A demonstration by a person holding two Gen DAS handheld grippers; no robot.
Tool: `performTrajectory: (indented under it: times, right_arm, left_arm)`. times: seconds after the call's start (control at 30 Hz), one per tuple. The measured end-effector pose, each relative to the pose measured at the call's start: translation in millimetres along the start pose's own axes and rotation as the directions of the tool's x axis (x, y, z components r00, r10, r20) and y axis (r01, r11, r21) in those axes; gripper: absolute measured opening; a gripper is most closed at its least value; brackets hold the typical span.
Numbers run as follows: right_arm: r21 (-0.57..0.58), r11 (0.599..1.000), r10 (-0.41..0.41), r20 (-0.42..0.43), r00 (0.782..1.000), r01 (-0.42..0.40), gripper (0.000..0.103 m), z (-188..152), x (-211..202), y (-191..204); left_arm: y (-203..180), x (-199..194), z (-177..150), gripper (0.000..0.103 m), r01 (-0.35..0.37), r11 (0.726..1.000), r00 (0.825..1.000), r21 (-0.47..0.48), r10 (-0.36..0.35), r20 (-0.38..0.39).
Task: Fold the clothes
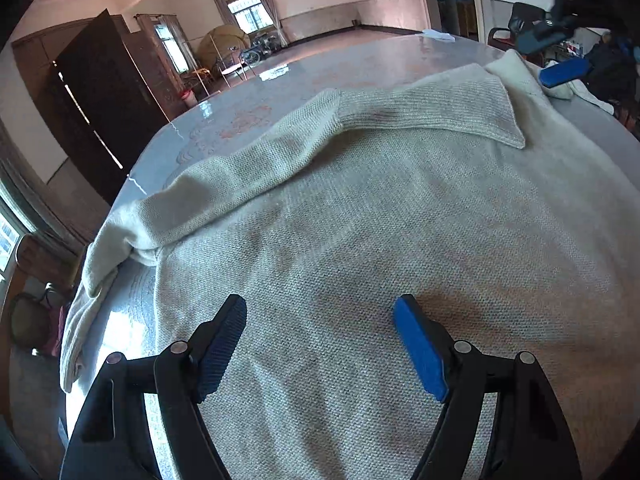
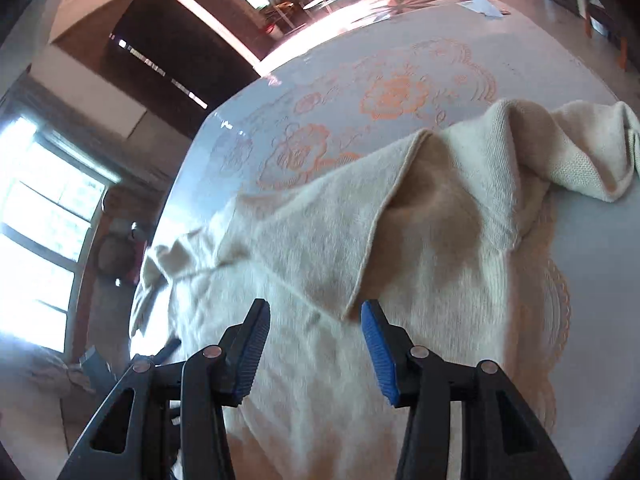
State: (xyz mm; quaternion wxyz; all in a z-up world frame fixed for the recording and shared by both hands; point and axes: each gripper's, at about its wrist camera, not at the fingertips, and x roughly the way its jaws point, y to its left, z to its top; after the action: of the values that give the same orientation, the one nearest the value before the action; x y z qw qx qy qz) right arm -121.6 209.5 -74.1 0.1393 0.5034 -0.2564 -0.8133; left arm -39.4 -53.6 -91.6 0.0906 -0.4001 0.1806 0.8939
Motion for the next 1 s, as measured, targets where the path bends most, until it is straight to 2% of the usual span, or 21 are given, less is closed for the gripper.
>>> performTrajectory:
  times: [0.07,0.1,0.17,0.23,0.3,0.33,0.37,0.4,0.43,0.57,0.73,0.8,0.9,0.97,1.0]
  right_arm:
    - [0.069,0.998,-0.014,0.034,0.999,0.011,0.048,24,-2,-8]
    - [0.099,0.995,-0.028,0.045,0.999,0.024,0.048,34,-2,-12]
    - [0.144,0.989,-0.029,0.024,0.999,0.025,0.048,45,10,-19]
    - [0.178,0.984,-0.005,-0.008,1.0,0.006,0.044,54,23,-25]
    - [0.205,0.979,0.028,-0.053,0.998,-0.017,0.037,58,39,-27]
    - [0.217,0.976,0.046,-0.072,0.996,-0.029,0.03,59,47,-27]
    - [0.217,0.975,0.065,-0.083,0.994,-0.046,0.013,58,52,-26]
    - [0.216,0.975,0.081,-0.094,0.992,-0.059,0.006,58,57,-25]
    - [0.211,0.976,0.081,-0.103,0.991,-0.058,0.005,59,60,-21]
    - [0.226,0.966,0.16,-0.122,0.979,-0.13,0.004,81,54,-4]
    - [0.209,0.963,0.189,-0.078,0.979,-0.169,0.004,164,55,46]
    - [0.198,0.958,0.219,-0.028,0.975,-0.209,0.004,201,59,68]
    - [0.126,0.939,0.314,0.077,0.946,-0.321,0.01,246,76,101]
    - [0.039,0.963,0.263,0.074,0.962,-0.267,0.027,261,89,118]
    - [0.007,0.984,0.178,0.055,0.982,-0.179,0.027,261,92,123]
  left_arm:
    - [4,-2,-8,0.081,-0.003,0.999,1.0,-0.035,0.004,0.028]
    - [7,-2,-9,0.083,0.005,0.999,1.0,-0.054,-0.004,0.018]
    - [16,2,-8,0.086,0.037,0.995,0.999,-0.093,-0.036,0.007]
    - [30,10,-8,0.096,0.074,0.984,0.997,-0.164,-0.079,-0.021]
    - [45,20,-10,0.103,0.121,0.96,0.989,-0.252,-0.138,-0.051]
    - [47,21,-10,0.103,0.123,0.957,0.989,-0.261,-0.141,-0.051]
    - [49,21,-10,0.103,0.125,0.955,0.988,-0.269,-0.144,-0.05]
    - [48,20,-9,0.103,0.116,0.958,0.99,-0.262,-0.133,-0.05]
    - [47,20,-9,0.103,0.107,0.961,0.991,-0.254,-0.123,-0.049]
    - [48,19,-8,0.103,0.103,0.962,0.992,-0.252,-0.119,-0.05]
    - [51,20,-8,0.103,0.112,0.959,0.99,-0.259,-0.129,-0.051]
    - [52,19,-7,0.103,0.109,0.96,0.991,-0.257,-0.126,-0.051]
    - [53,19,-5,0.103,0.103,0.961,0.99,-0.256,-0.123,-0.063]
    - [56,20,4,0.103,0.099,0.966,0.987,-0.239,-0.127,-0.102]
    - [60,19,11,0.103,0.077,0.97,0.99,-0.229,-0.101,-0.098]
